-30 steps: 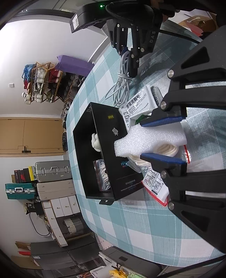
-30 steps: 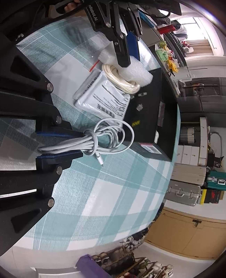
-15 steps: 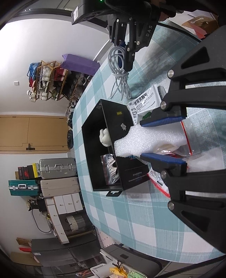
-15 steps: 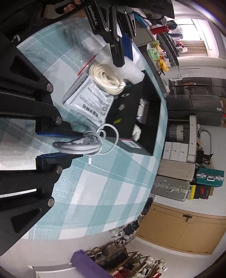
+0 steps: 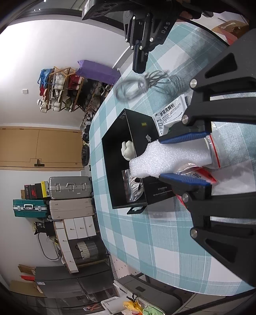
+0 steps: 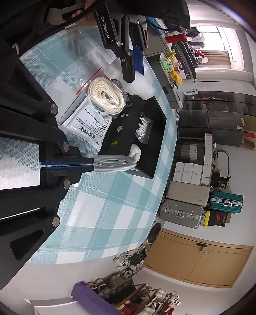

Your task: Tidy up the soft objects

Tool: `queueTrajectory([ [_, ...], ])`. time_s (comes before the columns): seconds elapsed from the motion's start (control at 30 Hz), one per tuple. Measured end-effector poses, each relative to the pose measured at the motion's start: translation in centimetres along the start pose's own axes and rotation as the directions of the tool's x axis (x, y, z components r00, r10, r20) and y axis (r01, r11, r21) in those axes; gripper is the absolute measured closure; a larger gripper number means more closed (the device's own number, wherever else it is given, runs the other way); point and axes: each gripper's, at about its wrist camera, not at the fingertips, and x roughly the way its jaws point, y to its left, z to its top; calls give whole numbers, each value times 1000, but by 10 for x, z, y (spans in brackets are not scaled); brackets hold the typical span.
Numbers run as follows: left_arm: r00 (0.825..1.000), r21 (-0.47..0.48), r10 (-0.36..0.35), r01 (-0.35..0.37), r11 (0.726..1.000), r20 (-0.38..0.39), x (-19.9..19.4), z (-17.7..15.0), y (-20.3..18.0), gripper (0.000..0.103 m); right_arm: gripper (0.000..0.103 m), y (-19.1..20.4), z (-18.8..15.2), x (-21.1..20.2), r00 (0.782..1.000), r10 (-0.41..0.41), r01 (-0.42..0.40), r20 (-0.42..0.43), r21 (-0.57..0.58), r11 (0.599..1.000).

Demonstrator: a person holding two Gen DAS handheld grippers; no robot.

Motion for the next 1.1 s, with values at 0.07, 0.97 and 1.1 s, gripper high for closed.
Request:
queueTrajectory([
  [0.07, 1000, -3, 1, -1, 1000, 0, 1, 0, 1, 74, 102, 3, -2, 8, 999, -5, 4, -39, -24, 1000],
  [0.97, 1000, -55, 4, -5, 999, -4, 17, 14, 19, 74, 32, -63, 22, 99, 981, -132, 123, -139, -70, 990],
  [1.1, 1000, -60, 6, -7, 998, -7, 21, 17, 21, 74, 25, -68, 24, 113, 978, -121, 106, -167, -100, 989],
])
